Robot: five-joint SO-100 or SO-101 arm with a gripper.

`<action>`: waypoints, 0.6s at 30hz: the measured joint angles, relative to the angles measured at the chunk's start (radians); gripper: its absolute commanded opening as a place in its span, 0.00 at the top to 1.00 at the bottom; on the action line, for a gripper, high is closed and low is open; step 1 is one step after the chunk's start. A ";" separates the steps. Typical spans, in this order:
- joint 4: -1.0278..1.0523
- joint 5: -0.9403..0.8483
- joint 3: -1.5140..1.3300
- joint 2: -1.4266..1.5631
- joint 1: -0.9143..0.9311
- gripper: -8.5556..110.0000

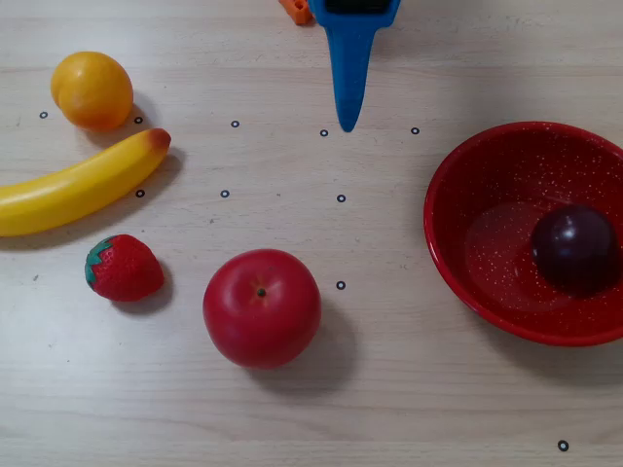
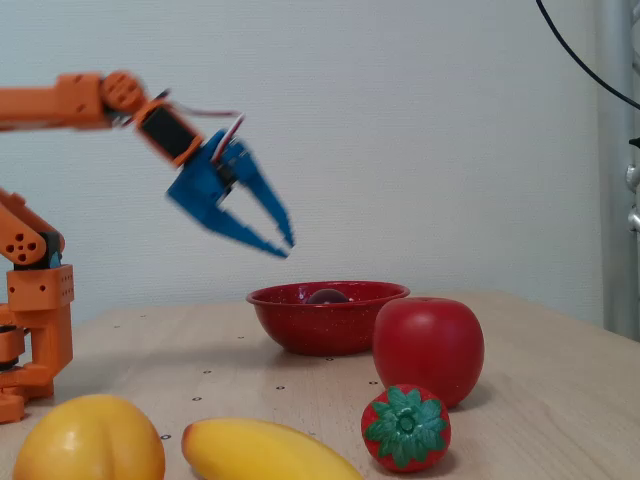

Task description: Put plum in the red bowl.

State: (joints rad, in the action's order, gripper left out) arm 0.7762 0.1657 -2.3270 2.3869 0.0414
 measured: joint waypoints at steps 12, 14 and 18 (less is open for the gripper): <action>-0.124 0.002 -0.680 0.589 0.003 0.93; -0.137 0.002 -0.719 0.634 0.002 0.93; -0.153 -0.025 -0.759 0.729 -0.032 0.93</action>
State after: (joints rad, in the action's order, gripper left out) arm 0.6228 0.1411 -3.0864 3.1155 0.0092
